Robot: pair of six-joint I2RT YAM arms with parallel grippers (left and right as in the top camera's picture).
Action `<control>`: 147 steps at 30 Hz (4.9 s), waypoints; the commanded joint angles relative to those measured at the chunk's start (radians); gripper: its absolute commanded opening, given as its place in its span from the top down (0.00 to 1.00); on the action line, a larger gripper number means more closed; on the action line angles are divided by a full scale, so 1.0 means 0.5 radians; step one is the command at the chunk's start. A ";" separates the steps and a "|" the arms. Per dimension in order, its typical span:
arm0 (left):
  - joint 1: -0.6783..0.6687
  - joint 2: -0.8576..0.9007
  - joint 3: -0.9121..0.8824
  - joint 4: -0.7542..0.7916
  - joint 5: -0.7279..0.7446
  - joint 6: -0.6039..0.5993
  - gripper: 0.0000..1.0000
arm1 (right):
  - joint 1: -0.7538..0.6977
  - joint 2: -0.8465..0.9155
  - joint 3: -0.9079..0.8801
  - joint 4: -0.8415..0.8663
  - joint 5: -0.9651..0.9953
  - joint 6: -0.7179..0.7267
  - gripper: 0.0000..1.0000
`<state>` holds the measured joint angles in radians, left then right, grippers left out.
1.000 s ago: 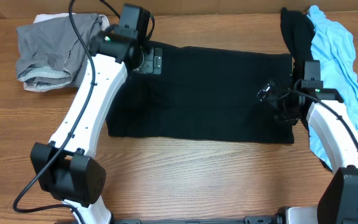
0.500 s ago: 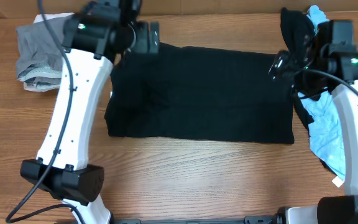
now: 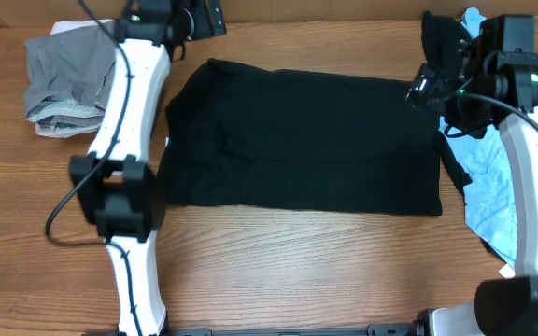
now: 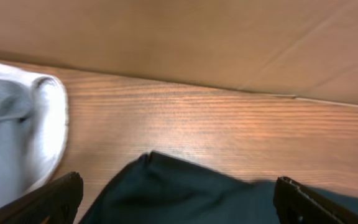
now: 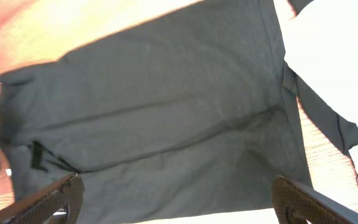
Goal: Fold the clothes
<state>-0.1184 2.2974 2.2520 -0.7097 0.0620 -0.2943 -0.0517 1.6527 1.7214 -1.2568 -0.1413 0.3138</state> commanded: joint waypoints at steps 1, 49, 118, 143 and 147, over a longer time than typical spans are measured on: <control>-0.026 0.145 0.021 0.125 0.034 -0.002 0.00 | -0.003 0.067 0.038 0.004 0.035 -0.016 0.00; -0.052 0.536 0.066 0.261 -0.012 0.367 0.96 | 0.002 0.156 -0.002 0.067 0.101 -0.015 0.00; -0.336 0.681 0.278 -0.716 0.212 0.736 0.28 | 0.002 0.298 -0.002 0.082 0.101 -0.015 0.00; -0.317 0.700 0.364 -0.737 -0.214 0.421 0.96 | 0.002 0.298 -0.002 0.153 0.101 -0.016 0.07; -0.314 0.700 0.678 -0.824 -0.263 0.405 0.96 | 0.002 0.298 -0.002 0.270 0.139 -0.014 0.14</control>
<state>-0.2855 2.6369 2.4634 -1.1069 -0.0185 -0.0578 -0.0517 1.8076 1.7195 -1.1458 -0.0944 0.3111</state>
